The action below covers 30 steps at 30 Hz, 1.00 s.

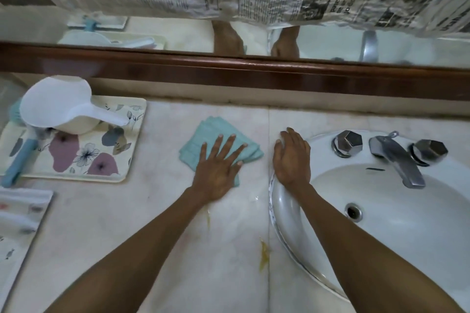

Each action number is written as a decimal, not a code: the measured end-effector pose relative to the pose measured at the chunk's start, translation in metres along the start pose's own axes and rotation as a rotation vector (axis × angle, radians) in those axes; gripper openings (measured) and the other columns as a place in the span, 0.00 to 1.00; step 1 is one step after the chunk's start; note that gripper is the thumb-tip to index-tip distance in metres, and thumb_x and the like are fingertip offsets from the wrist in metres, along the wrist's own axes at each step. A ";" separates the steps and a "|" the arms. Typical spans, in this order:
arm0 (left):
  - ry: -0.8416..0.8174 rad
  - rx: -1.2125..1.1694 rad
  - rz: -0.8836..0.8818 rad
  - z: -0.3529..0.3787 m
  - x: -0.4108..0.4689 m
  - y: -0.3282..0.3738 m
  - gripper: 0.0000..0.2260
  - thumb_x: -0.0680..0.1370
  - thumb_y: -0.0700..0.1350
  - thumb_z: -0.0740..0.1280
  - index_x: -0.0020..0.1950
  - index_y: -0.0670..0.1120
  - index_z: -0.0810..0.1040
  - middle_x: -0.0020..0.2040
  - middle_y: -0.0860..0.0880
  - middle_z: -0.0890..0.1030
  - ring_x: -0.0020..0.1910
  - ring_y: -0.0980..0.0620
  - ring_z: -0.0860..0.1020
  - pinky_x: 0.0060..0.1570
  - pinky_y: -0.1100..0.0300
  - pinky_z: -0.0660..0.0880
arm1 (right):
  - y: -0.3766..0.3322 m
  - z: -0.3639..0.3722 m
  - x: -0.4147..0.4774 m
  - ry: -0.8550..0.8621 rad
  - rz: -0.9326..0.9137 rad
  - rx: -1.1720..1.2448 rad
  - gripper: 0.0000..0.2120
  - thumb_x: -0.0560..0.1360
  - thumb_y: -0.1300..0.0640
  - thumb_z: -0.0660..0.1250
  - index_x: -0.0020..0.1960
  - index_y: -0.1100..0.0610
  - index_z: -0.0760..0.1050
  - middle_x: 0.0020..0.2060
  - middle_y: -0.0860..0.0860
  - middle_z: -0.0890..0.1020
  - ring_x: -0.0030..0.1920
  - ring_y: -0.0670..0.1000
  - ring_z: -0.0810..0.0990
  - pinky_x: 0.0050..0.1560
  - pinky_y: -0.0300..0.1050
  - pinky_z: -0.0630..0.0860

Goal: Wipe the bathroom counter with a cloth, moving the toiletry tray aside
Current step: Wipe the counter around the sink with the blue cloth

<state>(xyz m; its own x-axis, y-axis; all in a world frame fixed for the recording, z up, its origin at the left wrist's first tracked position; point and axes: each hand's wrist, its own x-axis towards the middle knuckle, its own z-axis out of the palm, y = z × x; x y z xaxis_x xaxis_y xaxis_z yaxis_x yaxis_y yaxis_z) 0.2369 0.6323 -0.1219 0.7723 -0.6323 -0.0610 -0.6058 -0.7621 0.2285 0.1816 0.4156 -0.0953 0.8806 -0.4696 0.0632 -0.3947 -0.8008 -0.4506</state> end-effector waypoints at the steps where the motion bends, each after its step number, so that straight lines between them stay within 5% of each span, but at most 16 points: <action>1: -0.007 0.013 -0.006 -0.004 -0.010 -0.017 0.24 0.83 0.61 0.43 0.79 0.62 0.58 0.81 0.54 0.57 0.80 0.48 0.54 0.75 0.39 0.48 | 0.001 0.000 0.000 0.008 -0.003 0.022 0.20 0.80 0.54 0.53 0.66 0.61 0.73 0.70 0.57 0.73 0.71 0.55 0.68 0.73 0.52 0.59; 5: -0.018 -0.001 -0.279 -0.029 0.007 -0.087 0.24 0.83 0.61 0.44 0.80 0.62 0.48 0.82 0.54 0.49 0.81 0.48 0.49 0.75 0.38 0.46 | 0.003 0.001 0.000 0.045 -0.020 0.084 0.18 0.80 0.58 0.54 0.65 0.62 0.73 0.68 0.58 0.74 0.70 0.57 0.70 0.73 0.53 0.60; 8: 0.026 -0.027 -0.419 -0.029 0.051 -0.073 0.25 0.84 0.58 0.47 0.81 0.57 0.49 0.82 0.52 0.49 0.81 0.43 0.47 0.74 0.35 0.44 | 0.005 0.001 0.000 0.079 0.001 0.190 0.18 0.79 0.61 0.54 0.66 0.62 0.73 0.69 0.57 0.74 0.71 0.56 0.69 0.74 0.49 0.57; 14: -0.007 -0.048 -0.165 -0.007 0.088 0.021 0.24 0.84 0.57 0.48 0.81 0.54 0.54 0.81 0.51 0.55 0.80 0.42 0.51 0.75 0.36 0.46 | 0.012 0.003 0.000 0.139 0.036 0.366 0.19 0.79 0.66 0.55 0.67 0.61 0.73 0.70 0.55 0.73 0.72 0.54 0.68 0.75 0.47 0.60; 19: -0.008 0.061 0.107 -0.011 0.009 -0.013 0.23 0.84 0.59 0.47 0.80 0.60 0.55 0.81 0.55 0.55 0.80 0.50 0.53 0.76 0.43 0.50 | 0.016 -0.002 -0.003 0.096 0.005 0.357 0.20 0.78 0.66 0.54 0.68 0.62 0.72 0.71 0.56 0.72 0.74 0.55 0.66 0.76 0.44 0.57; 26: 0.025 0.010 -0.305 -0.028 0.034 -0.067 0.26 0.81 0.62 0.43 0.80 0.60 0.53 0.81 0.51 0.55 0.80 0.44 0.53 0.74 0.36 0.48 | 0.024 -0.002 -0.016 0.021 -0.062 0.033 0.26 0.80 0.52 0.45 0.69 0.60 0.71 0.74 0.57 0.68 0.76 0.57 0.62 0.79 0.53 0.50; 30: 0.039 -0.067 -0.305 -0.015 0.080 0.004 0.28 0.80 0.61 0.42 0.79 0.57 0.60 0.81 0.49 0.58 0.80 0.40 0.54 0.74 0.32 0.48 | 0.020 -0.004 -0.014 0.117 0.069 0.306 0.21 0.84 0.54 0.48 0.69 0.60 0.71 0.73 0.55 0.70 0.75 0.52 0.64 0.79 0.50 0.52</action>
<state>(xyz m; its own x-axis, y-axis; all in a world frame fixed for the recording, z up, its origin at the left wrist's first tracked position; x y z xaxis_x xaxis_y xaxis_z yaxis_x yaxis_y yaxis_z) 0.2995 0.5806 -0.1111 0.9241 -0.3689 -0.0996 -0.3320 -0.9042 0.2686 0.1599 0.4047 -0.1020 0.8115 -0.5725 0.1172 -0.3393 -0.6250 -0.7030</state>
